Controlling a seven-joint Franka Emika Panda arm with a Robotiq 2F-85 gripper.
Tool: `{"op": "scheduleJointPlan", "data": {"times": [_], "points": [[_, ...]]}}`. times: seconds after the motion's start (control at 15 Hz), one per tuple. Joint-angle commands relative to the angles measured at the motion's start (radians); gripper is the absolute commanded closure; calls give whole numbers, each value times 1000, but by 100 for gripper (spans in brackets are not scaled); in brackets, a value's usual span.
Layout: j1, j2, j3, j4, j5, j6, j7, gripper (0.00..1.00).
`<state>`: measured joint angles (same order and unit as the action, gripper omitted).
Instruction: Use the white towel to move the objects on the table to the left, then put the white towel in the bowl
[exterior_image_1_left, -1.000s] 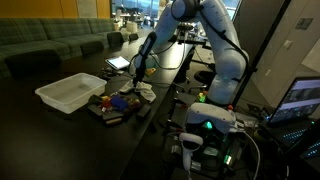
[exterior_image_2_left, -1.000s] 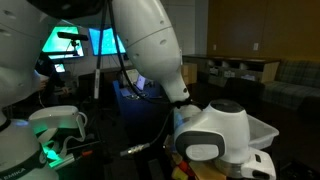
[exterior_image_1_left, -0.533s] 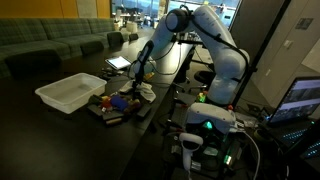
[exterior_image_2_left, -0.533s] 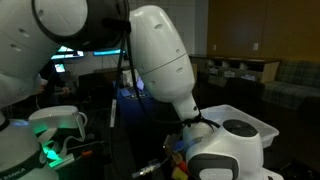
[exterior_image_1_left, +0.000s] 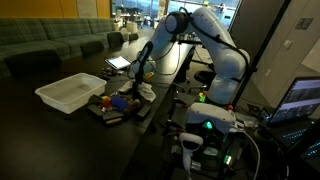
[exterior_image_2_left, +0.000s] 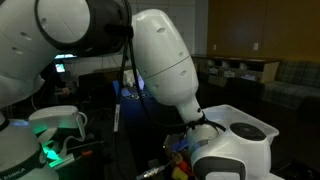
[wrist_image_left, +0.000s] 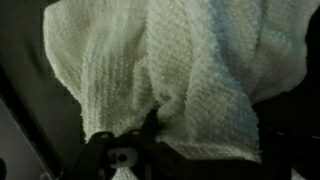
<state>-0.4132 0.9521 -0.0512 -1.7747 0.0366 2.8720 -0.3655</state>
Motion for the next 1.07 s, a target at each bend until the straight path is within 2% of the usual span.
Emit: {"op": "scheduleJointPlan", "data": {"times": [0.0, 0.4, 0.53, 0.6, 0.73, 1.0], "points": [[-16, 11, 2, 22, -36, -43, 9, 54], [-41, -12, -1, -2, -50, -86, -9, 98], [-60, -34, 4, -26, -50, -108, -27, 99], [-66, -43, 4, -36, -49, -116, -32, 96], [-79, -80, -7, -82, -51, -125, -44, 100], [-70, -147, -66, -186, -71, -113, -26, 98]]}}
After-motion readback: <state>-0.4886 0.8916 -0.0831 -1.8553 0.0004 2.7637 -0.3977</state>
